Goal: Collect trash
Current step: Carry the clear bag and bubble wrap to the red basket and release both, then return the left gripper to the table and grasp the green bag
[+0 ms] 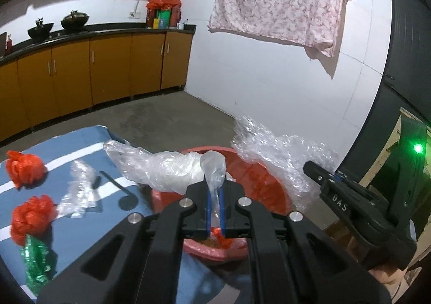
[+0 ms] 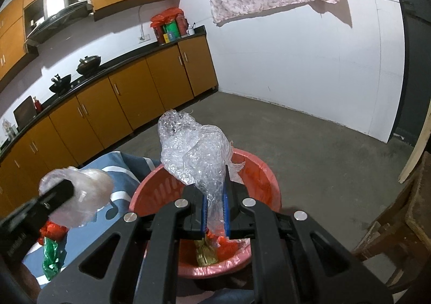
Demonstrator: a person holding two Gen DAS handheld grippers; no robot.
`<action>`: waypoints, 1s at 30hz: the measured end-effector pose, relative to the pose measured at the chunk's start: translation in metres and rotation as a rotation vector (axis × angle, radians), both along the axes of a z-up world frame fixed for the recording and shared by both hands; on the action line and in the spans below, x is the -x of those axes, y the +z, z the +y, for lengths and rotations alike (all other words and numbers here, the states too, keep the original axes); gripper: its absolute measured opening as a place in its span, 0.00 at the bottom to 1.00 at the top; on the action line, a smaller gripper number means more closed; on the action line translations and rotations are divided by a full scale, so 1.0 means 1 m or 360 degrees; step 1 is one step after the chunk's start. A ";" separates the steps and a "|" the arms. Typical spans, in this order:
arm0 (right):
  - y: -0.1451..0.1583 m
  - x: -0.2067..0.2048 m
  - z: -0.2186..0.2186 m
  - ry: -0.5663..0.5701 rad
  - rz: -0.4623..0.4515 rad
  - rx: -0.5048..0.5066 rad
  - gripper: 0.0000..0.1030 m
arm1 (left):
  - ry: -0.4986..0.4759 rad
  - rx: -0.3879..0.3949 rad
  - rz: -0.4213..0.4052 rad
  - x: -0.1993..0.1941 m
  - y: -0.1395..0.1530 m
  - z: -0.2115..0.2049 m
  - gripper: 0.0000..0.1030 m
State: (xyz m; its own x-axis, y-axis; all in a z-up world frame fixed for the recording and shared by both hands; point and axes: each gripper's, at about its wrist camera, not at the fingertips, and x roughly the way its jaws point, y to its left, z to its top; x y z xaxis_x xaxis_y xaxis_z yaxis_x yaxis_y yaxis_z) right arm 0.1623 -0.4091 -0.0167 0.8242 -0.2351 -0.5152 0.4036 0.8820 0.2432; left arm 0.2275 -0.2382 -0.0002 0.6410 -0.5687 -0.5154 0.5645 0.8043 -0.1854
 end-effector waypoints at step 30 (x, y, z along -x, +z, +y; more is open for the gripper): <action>-0.020 0.018 0.040 0.0134 0.0065 0.0098 0.75 | 0.0523 -0.0199 -0.0022 0.017 -0.034 0.134 0.73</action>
State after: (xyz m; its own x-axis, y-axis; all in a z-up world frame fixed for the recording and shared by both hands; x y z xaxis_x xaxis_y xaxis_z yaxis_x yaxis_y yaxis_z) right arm 0.1440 -0.3692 -0.0370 0.8209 -0.1983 -0.5356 0.3362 0.9259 0.1724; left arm 0.2104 -0.1041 -0.0339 0.7866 -0.2642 -0.5581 0.2737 0.9594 -0.0685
